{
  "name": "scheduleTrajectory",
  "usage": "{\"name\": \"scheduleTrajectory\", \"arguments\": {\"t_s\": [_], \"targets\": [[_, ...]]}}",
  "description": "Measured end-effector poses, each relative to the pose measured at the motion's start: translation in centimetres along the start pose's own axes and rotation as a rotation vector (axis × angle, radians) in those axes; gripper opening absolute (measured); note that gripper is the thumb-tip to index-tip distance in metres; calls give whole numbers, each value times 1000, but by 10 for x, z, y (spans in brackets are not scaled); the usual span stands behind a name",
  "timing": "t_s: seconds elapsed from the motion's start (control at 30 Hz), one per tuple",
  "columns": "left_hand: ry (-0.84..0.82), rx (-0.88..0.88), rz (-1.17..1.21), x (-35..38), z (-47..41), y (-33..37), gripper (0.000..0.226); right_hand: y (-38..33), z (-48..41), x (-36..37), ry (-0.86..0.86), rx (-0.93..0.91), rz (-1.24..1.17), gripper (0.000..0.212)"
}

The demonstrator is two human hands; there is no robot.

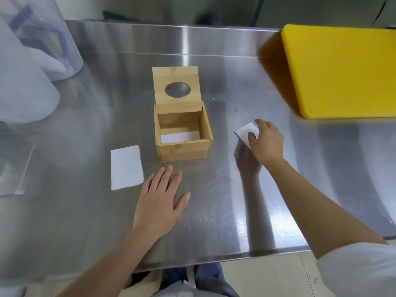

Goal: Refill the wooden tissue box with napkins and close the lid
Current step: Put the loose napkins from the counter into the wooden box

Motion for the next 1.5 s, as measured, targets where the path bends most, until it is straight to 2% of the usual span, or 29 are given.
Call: {"name": "scheduleTrajectory", "arguments": {"t_s": [0.17, 0.33, 0.43, 0.63, 0.77, 0.93, 1.07, 1.23, 1.33, 1.5], "targets": [[-3, 9, 3, -1, 1, 0, 59, 27, 6, 11, -112, 135, 94, 54], [11, 14, 6, -2, 1, 0, 59, 32, 10, 8, -61, 117, 91, 38], [13, 16, 12, -2, 2, -1, 59, 32, 7, 4, -47, 119, 96, 37], [7, 17, 11, -2, 2, 0, 58, 39, -4, -5, -186, 445, -77, 59], [-11, 12, 3, -1, 2, -1, 58, 43, -7, -3, -275, 507, -167, 60], [-16, 11, -4, -1, 1, -2, 58, 35, -5, -5, -296, 453, -225, 46], [-20, 7, -1, -1, 1, -2, 58, 29, -7, -15, -171, 391, -299, 24], [-31, 7, 0, -1, 1, -2, 57, -4, -20, -33, -107, 249, -499, 9], [-30, 11, -5, -1, 1, -1, 57, -42, -24, -39, -173, 122, -585, 13], [-48, 8, 74, -1, 3, -1, 67, -109, -17, -35, -350, -83, -686, 6]]}}
Point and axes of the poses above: each hand's wrist, its own z-axis away from the middle knuckle, its own x-axis out of the palm, y = z × x, the point moved 5 cm from there along -z, towards the middle knuckle, and after that the axes turned 11 degrees about -z, right-handed, at the moved point
